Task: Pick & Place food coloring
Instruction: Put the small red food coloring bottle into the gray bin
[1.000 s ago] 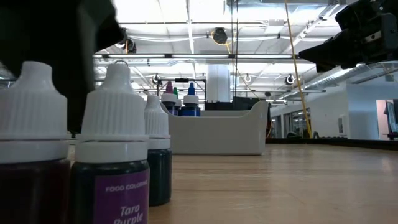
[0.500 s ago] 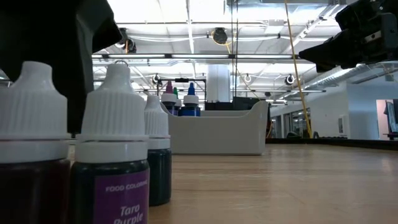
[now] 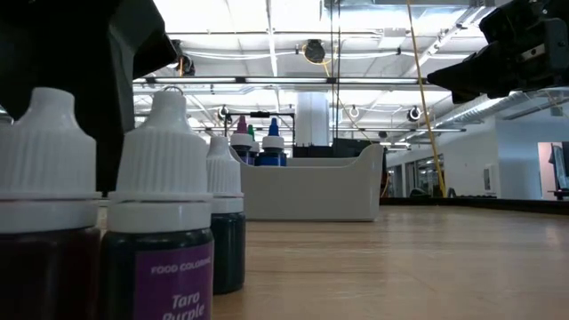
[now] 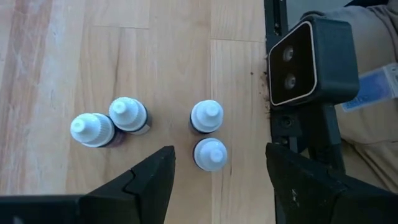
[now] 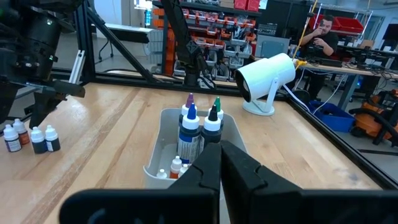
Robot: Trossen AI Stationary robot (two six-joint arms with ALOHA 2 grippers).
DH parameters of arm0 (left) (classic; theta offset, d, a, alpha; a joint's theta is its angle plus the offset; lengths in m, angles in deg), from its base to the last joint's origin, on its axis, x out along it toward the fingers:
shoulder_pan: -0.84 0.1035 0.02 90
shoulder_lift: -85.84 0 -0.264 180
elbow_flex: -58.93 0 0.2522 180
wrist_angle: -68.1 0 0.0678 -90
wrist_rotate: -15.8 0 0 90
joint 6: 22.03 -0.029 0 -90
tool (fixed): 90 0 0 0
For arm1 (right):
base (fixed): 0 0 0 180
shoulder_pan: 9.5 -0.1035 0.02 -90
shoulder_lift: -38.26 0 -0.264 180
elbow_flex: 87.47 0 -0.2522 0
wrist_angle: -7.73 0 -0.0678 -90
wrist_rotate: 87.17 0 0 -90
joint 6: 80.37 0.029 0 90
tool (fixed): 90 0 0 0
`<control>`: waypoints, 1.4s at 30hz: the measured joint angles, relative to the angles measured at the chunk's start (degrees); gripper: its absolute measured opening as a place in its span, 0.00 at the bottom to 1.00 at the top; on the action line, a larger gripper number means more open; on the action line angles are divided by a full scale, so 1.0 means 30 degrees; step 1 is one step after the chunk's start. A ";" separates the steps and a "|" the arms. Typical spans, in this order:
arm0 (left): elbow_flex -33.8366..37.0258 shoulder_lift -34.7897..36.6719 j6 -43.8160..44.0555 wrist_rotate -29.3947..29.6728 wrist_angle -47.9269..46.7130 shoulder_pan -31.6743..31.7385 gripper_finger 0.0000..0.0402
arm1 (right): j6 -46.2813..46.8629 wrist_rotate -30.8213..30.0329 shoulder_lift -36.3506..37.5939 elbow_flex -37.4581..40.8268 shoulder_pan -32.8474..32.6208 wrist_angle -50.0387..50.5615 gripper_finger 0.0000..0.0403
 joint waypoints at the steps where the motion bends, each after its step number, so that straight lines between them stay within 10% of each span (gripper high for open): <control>1: 0.0004 0.0000 -0.0013 0.0003 -0.0002 0.0000 0.63 | 0.0005 0.0000 0.0000 0.0000 0.0000 0.0000 0.00; 17: -0.0003 0.0000 -0.0296 0.0148 -0.0002 0.0087 0.63 | 0.0005 0.0000 0.0000 0.0000 0.0000 0.0000 0.00; 30: -0.0003 -0.0007 -0.0301 -0.0158 0.0181 0.0109 0.44 | 0.0012 0.0000 -0.0007 0.0000 0.0000 0.0000 0.00; 42: 0.0019 -0.0007 -0.0555 0.0224 -0.0035 0.0109 0.52 | 0.0012 0.0000 0.0000 0.0000 0.0000 0.0000 0.00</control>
